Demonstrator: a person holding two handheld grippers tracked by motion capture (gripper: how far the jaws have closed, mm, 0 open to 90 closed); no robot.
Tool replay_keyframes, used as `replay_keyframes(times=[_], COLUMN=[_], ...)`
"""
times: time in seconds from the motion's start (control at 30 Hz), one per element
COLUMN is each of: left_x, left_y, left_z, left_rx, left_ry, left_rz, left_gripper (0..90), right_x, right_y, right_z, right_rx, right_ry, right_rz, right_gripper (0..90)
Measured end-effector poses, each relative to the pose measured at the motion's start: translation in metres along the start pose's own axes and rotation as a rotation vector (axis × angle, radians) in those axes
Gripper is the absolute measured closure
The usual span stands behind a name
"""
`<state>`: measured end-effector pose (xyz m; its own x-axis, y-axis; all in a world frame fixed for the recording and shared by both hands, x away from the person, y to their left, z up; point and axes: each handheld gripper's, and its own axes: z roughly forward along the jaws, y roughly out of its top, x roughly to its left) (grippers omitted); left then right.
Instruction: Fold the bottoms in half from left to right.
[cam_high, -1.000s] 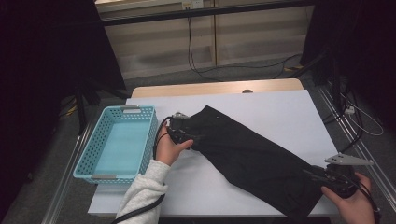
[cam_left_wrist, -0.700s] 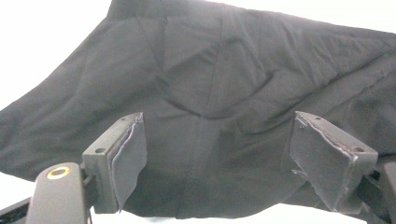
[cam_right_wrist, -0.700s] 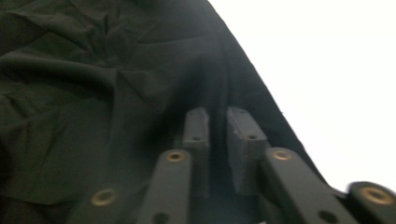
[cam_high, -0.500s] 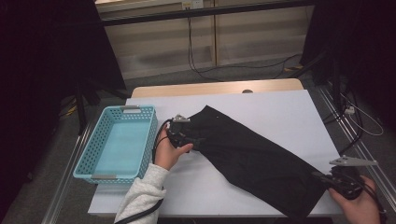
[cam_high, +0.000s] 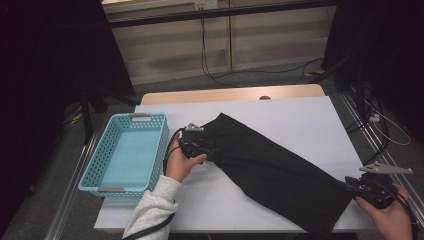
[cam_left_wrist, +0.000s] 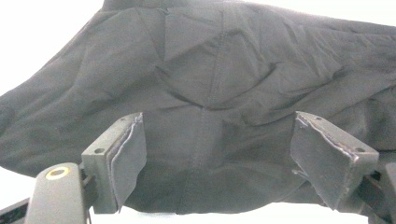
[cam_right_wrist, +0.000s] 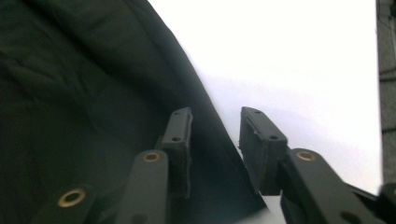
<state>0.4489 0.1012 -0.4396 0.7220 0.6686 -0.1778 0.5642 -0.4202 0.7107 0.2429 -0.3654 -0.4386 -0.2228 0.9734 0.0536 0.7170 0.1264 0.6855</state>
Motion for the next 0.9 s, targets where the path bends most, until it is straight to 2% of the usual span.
replay_keyframes(times=[0.07, 0.17, 0.37, 0.43, 0.53, 0.6, 0.73, 0.8, 0.9], left_x=[0.001, 0.002, 0.008, 0.008, 0.007, 0.008, 0.008, 0.007, 0.007], left_y=[-0.001, -0.001, -0.002, -0.003, -0.003, -0.004, -0.004, -0.004, -0.004], left_z=[0.000, 0.000, -0.003, -0.003, -0.004, -0.006, -0.008, -0.008, -0.007], left_rx=[0.002, 0.004, 0.003, 0.000, 0.002, 0.000, -0.007, -0.007, -0.009], left_ry=[0.000, -0.002, 0.013, 0.014, 0.017, 0.021, 0.026, 0.024, 0.025], left_rz=[-0.002, -0.002, -0.015, -0.020, -0.015, -0.017, -0.019, -0.017, -0.010], left_gripper=[18.9, 18.7, 18.1, 18.1, 18.1, 18.1, 18.1, 18.1, 18.1], right_x=[0.005, 0.011, 0.024, 0.028, 0.036, 0.041, 0.050, 0.054, 0.051], right_y=[0.006, 0.015, 0.032, 0.038, 0.047, 0.053, 0.061, 0.061, 0.062], right_z=[0.003, 0.014, 0.037, 0.042, 0.052, 0.060, 0.077, 0.084, 0.086], right_rx=[-0.012, -0.022, -0.044, -0.044, -0.054, -0.054, -0.010, 0.032, 0.014], right_ry=[-0.004, 0.023, 0.059, 0.073, 0.108, 0.113, 0.135, 0.122, 0.112], right_rz=[-0.008, -0.014, -0.025, -0.036, -0.073, -0.091, -0.119, -0.152, -0.116], right_gripper=[59.3, 56.1, 55.0, 63.4, 64.8, 65.5, 71.5, 72.9, 75.8])
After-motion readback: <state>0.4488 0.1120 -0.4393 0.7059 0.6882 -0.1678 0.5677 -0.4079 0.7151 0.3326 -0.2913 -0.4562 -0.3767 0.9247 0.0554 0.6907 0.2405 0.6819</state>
